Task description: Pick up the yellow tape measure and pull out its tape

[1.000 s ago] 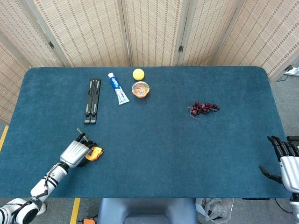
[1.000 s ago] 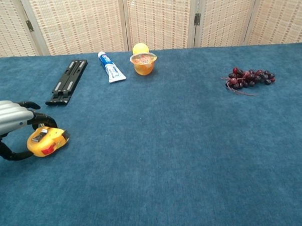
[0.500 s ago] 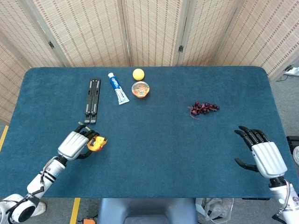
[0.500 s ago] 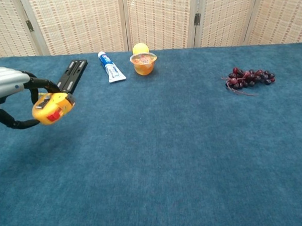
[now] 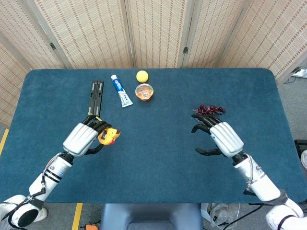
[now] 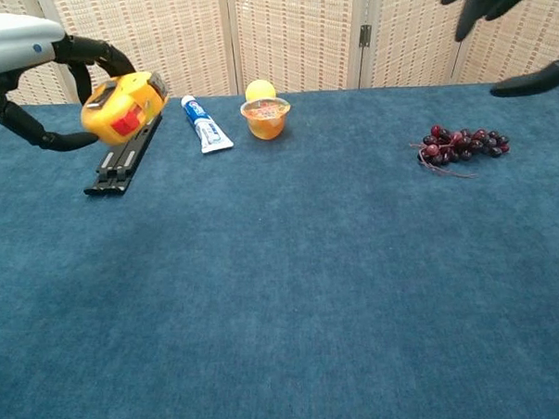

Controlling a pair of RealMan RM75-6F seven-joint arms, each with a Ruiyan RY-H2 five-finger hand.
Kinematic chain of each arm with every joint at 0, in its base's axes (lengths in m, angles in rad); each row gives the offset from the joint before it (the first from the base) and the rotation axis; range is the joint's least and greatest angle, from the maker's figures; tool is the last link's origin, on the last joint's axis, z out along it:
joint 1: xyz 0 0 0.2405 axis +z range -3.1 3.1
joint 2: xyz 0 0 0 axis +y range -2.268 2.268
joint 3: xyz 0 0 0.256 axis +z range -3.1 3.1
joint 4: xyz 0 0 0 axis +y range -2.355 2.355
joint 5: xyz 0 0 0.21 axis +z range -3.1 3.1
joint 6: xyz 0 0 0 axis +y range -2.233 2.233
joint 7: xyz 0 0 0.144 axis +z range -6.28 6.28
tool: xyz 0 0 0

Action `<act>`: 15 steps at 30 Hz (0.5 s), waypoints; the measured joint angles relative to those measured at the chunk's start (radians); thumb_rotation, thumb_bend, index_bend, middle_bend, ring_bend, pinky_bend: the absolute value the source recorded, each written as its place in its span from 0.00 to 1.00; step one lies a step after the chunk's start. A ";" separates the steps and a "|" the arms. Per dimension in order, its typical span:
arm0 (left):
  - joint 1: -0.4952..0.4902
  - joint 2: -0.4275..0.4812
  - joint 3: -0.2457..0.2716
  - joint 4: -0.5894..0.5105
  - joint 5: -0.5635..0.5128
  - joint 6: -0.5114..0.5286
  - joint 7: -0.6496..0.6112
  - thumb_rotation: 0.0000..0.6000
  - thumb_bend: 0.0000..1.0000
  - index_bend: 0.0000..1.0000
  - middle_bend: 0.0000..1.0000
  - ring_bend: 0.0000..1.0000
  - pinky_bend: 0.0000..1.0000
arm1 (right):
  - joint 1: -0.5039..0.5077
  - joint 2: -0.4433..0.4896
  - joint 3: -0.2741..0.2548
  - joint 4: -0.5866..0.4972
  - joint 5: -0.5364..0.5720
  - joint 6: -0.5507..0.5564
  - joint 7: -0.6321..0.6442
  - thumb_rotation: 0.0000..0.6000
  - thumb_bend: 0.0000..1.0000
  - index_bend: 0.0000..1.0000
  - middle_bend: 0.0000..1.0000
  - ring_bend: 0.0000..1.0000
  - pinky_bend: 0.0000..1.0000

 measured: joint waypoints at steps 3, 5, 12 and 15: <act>-0.014 0.007 -0.012 -0.029 -0.031 -0.008 0.040 1.00 0.41 0.45 0.46 0.43 0.19 | 0.050 -0.028 0.025 -0.004 0.043 -0.042 0.010 1.00 0.23 0.40 0.18 0.21 0.16; -0.022 0.010 -0.018 -0.042 -0.053 -0.013 0.062 1.00 0.41 0.45 0.46 0.43 0.19 | 0.075 -0.045 0.039 -0.005 0.066 -0.058 0.013 1.00 0.23 0.41 0.18 0.20 0.16; -0.057 -0.002 -0.037 -0.082 -0.141 -0.027 0.133 1.00 0.41 0.45 0.46 0.43 0.19 | 0.171 -0.116 0.080 -0.006 0.153 -0.122 -0.003 1.00 0.23 0.43 0.18 0.20 0.16; -0.070 -0.013 -0.045 -0.103 -0.167 -0.022 0.157 1.00 0.41 0.45 0.46 0.43 0.19 | 0.212 -0.143 0.094 -0.001 0.203 -0.151 -0.023 1.00 0.23 0.44 0.18 0.20 0.16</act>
